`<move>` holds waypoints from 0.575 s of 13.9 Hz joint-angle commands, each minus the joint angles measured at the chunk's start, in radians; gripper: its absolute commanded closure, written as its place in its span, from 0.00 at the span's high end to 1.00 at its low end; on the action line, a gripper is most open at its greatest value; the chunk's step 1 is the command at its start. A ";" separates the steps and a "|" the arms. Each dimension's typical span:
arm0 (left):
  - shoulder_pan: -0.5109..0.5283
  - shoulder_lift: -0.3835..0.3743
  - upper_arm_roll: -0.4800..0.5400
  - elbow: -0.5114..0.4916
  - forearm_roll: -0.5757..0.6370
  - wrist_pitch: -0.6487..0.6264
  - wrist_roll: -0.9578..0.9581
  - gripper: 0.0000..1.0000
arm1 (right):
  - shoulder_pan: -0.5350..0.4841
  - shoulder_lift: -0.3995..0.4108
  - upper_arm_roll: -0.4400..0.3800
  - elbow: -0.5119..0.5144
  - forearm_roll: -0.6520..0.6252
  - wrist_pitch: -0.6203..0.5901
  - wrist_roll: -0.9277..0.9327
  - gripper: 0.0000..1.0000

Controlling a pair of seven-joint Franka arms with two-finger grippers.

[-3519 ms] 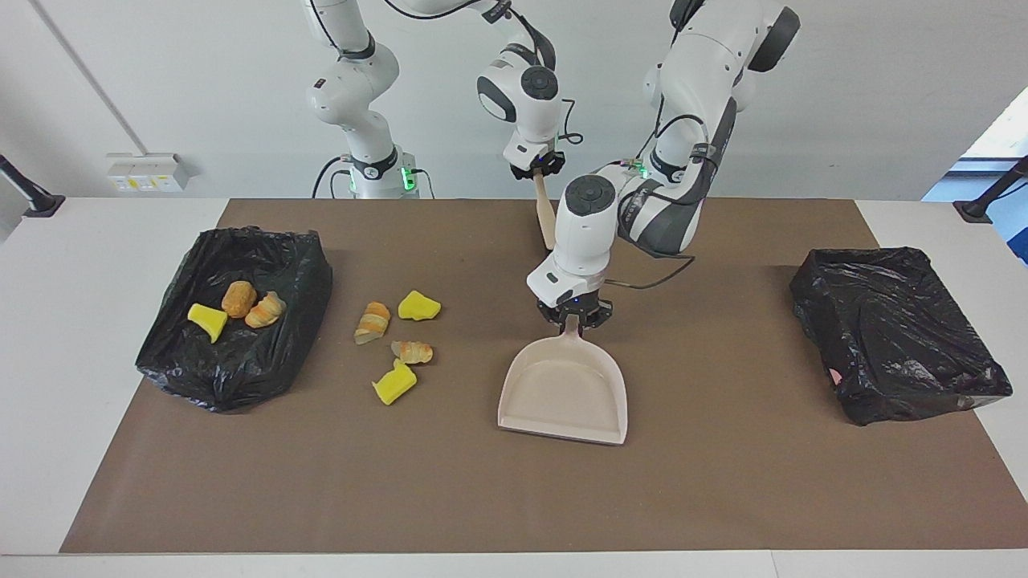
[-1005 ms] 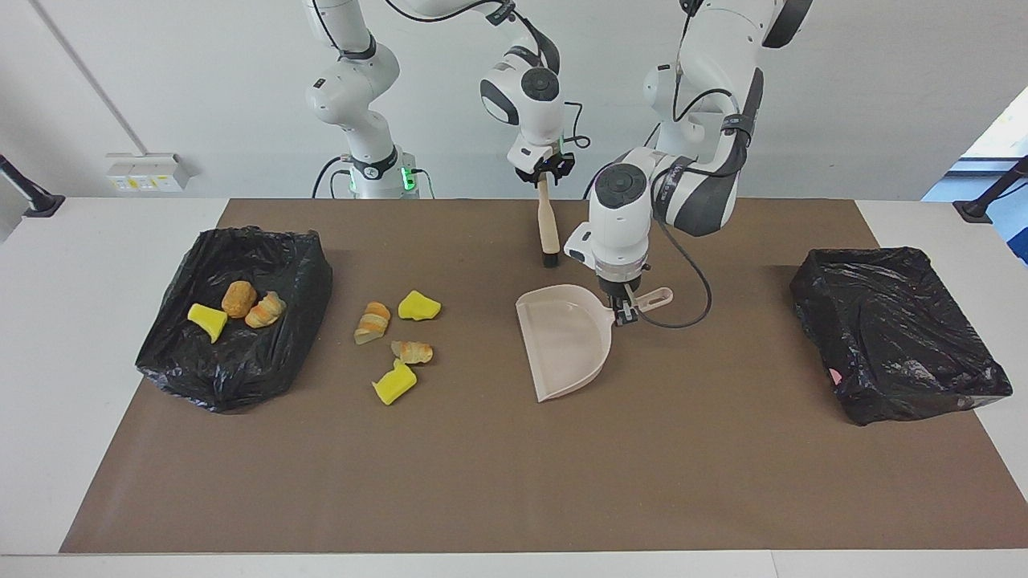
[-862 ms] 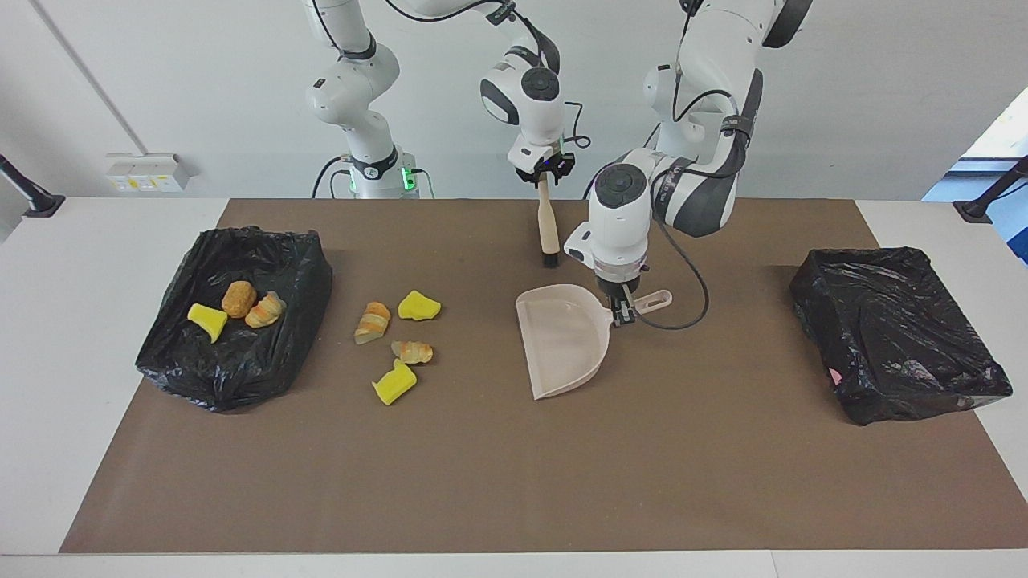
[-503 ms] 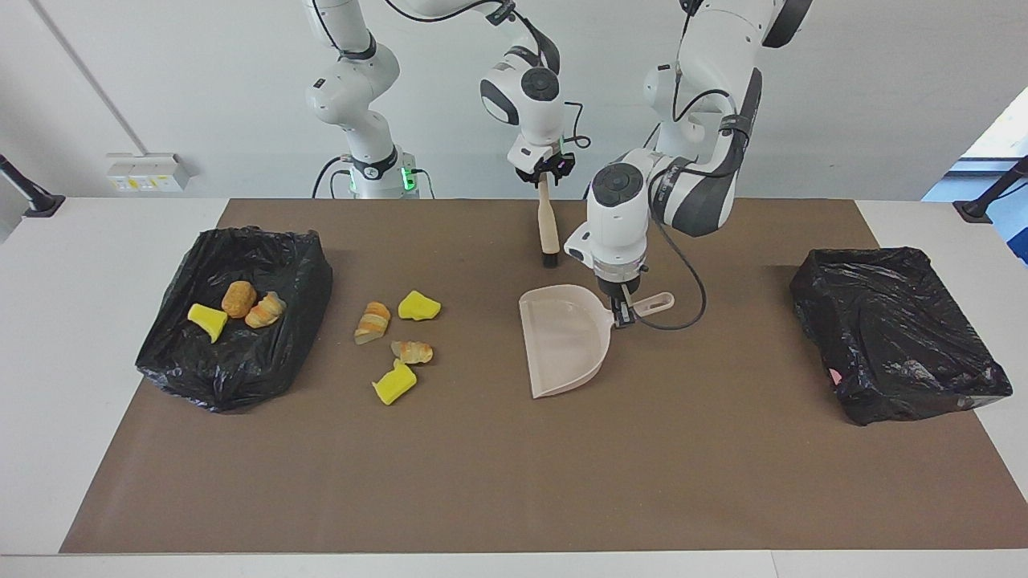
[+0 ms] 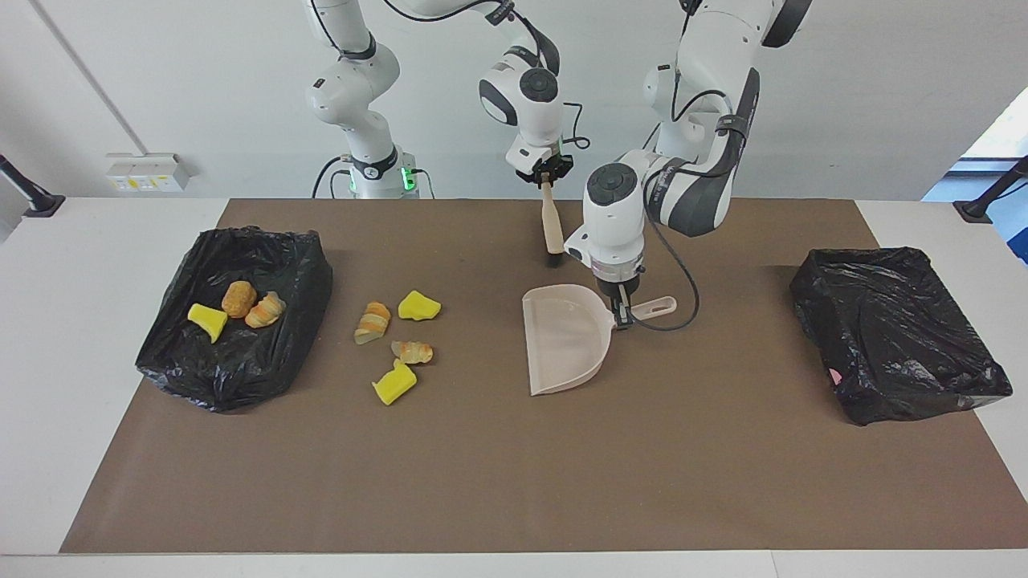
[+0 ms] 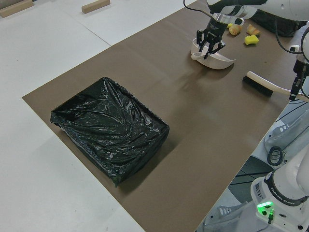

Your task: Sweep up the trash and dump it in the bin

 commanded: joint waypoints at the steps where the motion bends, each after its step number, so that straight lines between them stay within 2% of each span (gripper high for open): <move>1: 0.003 -0.034 -0.007 -0.066 0.013 0.030 0.015 0.00 | -0.013 -0.030 0.002 -0.001 0.023 -0.025 -0.012 0.00; 5: 0.003 -0.042 -0.015 -0.088 0.013 0.045 0.012 0.00 | -0.012 -0.041 0.000 -0.001 0.011 -0.033 -0.009 0.00; 8: 0.003 -0.042 -0.015 -0.088 0.013 0.044 0.012 0.00 | -0.057 -0.099 -0.001 -0.001 -0.018 -0.100 -0.002 0.00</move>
